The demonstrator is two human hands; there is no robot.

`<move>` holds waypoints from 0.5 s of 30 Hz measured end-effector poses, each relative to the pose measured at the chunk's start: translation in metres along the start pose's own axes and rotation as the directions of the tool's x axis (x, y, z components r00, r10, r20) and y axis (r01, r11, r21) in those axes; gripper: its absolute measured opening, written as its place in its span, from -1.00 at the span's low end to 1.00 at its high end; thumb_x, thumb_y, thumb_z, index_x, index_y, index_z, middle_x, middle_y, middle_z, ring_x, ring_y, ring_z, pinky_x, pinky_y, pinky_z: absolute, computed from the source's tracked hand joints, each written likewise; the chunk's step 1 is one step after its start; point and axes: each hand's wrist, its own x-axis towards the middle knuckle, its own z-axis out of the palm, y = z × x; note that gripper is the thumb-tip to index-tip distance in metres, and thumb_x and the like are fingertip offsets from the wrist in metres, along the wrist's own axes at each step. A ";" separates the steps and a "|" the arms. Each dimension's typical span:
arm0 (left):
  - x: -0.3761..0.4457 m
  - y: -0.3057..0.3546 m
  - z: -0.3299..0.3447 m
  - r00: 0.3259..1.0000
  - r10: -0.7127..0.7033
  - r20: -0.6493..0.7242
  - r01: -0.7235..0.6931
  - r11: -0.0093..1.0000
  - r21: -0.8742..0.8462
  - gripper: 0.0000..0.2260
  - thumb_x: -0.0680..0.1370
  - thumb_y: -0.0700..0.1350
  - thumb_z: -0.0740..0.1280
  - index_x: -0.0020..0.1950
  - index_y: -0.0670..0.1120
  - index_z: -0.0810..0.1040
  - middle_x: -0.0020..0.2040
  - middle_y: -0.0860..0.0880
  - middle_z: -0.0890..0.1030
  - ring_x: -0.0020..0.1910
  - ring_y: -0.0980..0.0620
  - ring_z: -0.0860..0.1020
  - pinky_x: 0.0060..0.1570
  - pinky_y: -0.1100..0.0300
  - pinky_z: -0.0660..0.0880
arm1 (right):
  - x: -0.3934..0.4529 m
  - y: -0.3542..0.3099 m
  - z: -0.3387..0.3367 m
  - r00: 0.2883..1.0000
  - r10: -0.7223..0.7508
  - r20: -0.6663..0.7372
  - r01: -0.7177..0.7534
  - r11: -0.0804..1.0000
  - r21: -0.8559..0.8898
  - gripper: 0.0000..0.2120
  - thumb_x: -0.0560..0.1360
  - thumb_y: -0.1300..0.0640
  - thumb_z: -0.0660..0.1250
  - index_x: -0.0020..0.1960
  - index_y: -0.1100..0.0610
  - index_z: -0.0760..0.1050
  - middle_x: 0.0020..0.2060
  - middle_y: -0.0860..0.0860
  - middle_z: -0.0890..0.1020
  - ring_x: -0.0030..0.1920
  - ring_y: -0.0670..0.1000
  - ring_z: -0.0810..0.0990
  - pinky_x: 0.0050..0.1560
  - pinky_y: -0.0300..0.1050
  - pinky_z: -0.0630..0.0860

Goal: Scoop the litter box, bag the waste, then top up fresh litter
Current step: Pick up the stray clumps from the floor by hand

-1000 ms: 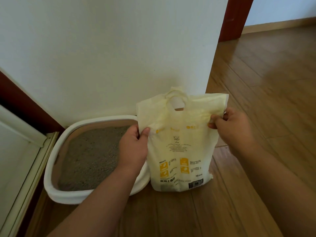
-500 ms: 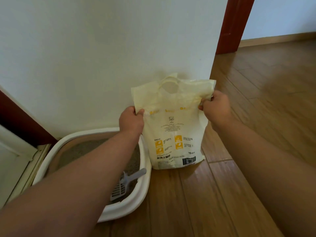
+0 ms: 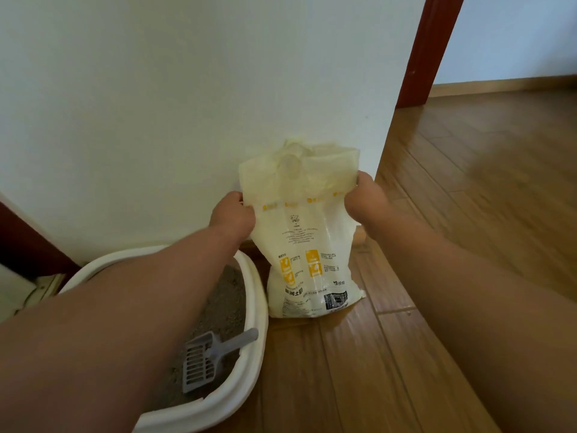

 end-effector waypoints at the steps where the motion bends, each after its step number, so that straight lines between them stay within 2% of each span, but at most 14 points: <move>1: -0.003 0.001 -0.001 1.000 0.011 0.017 -0.011 1.000 0.016 -0.74 0.63 -0.16 0.29 0.32 -0.09 0.52 0.22 -0.13 0.64 0.16 -0.15 0.63 0.22 -0.04 0.58 | -0.004 -0.001 0.002 1.000 0.006 0.006 -0.006 1.000 0.009 -0.54 0.60 0.36 0.11 0.49 0.20 0.30 0.29 0.13 0.52 0.26 0.15 0.52 0.08 -0.07 0.50; 3: -0.011 0.003 -0.003 0.998 0.036 0.058 -0.038 0.999 0.038 -0.64 0.63 -0.17 0.29 0.45 -0.10 0.47 0.27 -0.08 0.63 0.18 -0.07 0.61 0.13 0.13 0.55 | -0.009 0.001 0.006 1.000 0.009 -0.007 -0.009 0.999 0.038 -0.45 0.60 0.37 0.12 0.57 0.19 0.17 0.40 0.13 0.45 0.30 0.12 0.47 0.06 -0.12 0.42; 5: -0.020 0.004 -0.008 0.994 0.063 0.094 -0.065 0.998 0.019 -0.57 0.64 -0.18 0.29 0.52 -0.10 0.41 0.35 -0.04 0.60 0.23 0.00 0.58 0.11 0.24 0.47 | -0.014 0.003 0.010 0.998 -0.024 -0.050 0.027 0.998 0.056 -0.47 0.57 0.38 0.13 0.52 0.15 0.27 0.33 0.10 0.52 0.20 0.07 0.51 0.03 -0.12 0.46; 7: -0.030 0.005 -0.016 0.991 0.084 0.106 -0.083 0.996 -0.014 -0.51 0.63 -0.20 0.31 0.57 -0.09 0.36 0.44 -0.03 0.54 0.35 0.02 0.53 0.26 0.23 0.41 | -0.021 0.003 0.016 0.996 -0.059 -0.067 0.063 0.997 0.049 -0.49 0.56 0.36 0.15 0.49 0.12 0.33 0.31 0.07 0.55 0.20 0.07 0.55 0.04 -0.11 0.50; 9: -0.042 0.005 -0.028 0.988 0.101 0.115 -0.099 0.995 -0.025 -0.49 0.64 -0.20 0.31 0.60 -0.05 0.33 0.50 0.00 0.48 0.41 0.01 0.49 0.41 0.15 0.41 | -0.031 0.001 0.024 0.995 -0.078 -0.057 0.080 0.996 0.026 -0.45 0.58 0.30 0.19 0.56 0.09 0.28 0.43 0.03 0.47 0.29 0.06 0.53 0.15 -0.10 0.50; 10: -0.049 0.003 -0.036 0.986 0.114 0.125 -0.112 0.993 -0.021 -0.49 0.64 -0.19 0.31 0.59 -0.03 0.34 0.51 0.02 0.46 0.41 0.01 0.49 0.43 0.08 0.44 | -0.038 0.000 0.028 0.994 -0.098 -0.048 0.099 0.995 0.013 -0.47 0.59 0.26 0.21 0.56 0.07 0.30 0.46 0.00 0.44 0.26 0.02 0.54 0.17 -0.10 0.50; 11: -0.056 0.001 -0.045 0.982 0.131 0.137 -0.131 0.991 -0.011 -0.51 0.64 -0.19 0.30 0.58 0.00 0.36 0.51 0.05 0.46 0.38 0.02 0.51 0.39 0.05 0.48 | -0.046 -0.001 0.032 0.992 -0.125 -0.034 0.125 0.992 -0.001 -0.52 0.60 0.22 0.22 0.52 0.05 0.37 0.45 -0.03 0.46 0.16 -0.03 0.56 0.13 -0.14 0.51; 13: -0.074 -0.007 -0.064 0.973 0.159 0.168 -0.165 0.986 0.022 -0.55 0.65 -0.18 0.30 0.55 0.04 0.41 0.46 0.10 0.49 0.27 0.07 0.54 0.24 0.12 0.56 | -0.063 -0.006 0.043 0.985 -0.173 0.023 0.174 0.984 -0.041 -0.65 0.62 0.16 0.25 0.40 0.03 0.49 0.34 -0.08 0.53 -0.05 -0.14 0.55 -0.11 -0.24 0.48; 15: -0.095 -0.019 -0.086 0.964 0.175 0.201 -0.192 0.979 0.068 -0.60 0.66 -0.15 0.31 0.50 0.07 0.45 0.38 0.12 0.55 0.22 0.09 0.55 0.12 0.17 0.56 | -0.084 -0.015 0.055 0.976 -0.200 0.089 0.210 0.971 -0.112 -0.73 0.63 0.11 0.27 0.32 0.02 0.55 0.26 -0.10 0.58 -0.09 -0.11 0.56 -0.22 -0.25 0.45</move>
